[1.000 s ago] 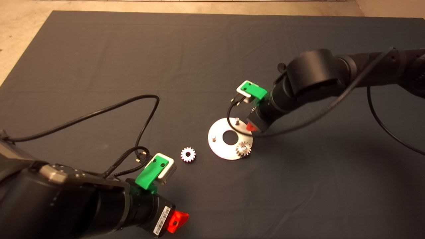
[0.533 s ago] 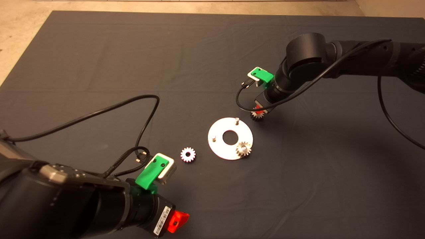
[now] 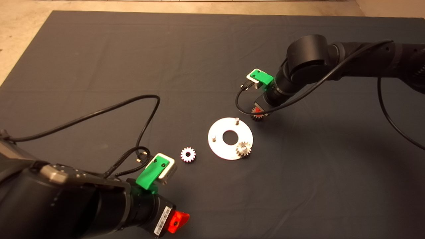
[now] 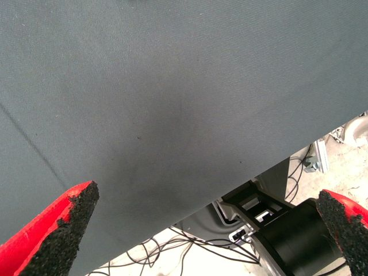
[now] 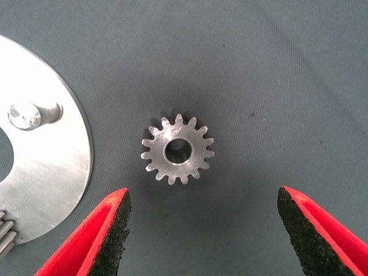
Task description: Install three planetary gears onto the carrier pins
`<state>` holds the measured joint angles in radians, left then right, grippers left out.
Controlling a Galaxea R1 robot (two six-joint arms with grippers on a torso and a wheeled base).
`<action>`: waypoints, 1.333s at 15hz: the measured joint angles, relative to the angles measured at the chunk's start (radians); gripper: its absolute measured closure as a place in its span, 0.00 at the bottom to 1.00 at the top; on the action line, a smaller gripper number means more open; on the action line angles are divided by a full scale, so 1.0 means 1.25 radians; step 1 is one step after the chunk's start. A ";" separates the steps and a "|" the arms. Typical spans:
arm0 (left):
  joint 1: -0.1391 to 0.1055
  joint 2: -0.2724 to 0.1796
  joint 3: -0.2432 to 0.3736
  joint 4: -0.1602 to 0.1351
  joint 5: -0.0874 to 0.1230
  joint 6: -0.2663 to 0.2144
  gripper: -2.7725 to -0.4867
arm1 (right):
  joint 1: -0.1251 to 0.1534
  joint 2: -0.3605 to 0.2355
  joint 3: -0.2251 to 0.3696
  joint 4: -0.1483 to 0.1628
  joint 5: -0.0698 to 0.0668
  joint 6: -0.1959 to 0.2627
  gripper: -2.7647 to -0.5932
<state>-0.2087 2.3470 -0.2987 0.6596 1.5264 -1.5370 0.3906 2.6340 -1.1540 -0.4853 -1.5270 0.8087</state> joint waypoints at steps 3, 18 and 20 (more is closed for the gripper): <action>0.000 0.000 0.000 0.000 0.000 0.000 0.01 | -0.004 -0.013 0.000 0.000 0.000 0.000 0.41; 0.000 0.000 0.000 0.000 0.000 0.000 0.01 | -0.059 -0.020 -0.004 0.001 0.053 0.000 0.41; 0.000 0.000 0.000 0.000 0.000 0.000 0.01 | -0.065 -0.019 -0.018 0.001 0.090 0.000 0.41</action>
<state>-0.2091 2.3470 -0.2987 0.6594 1.5264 -1.5376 0.3088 2.6098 -1.1765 -0.4845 -1.4139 0.8086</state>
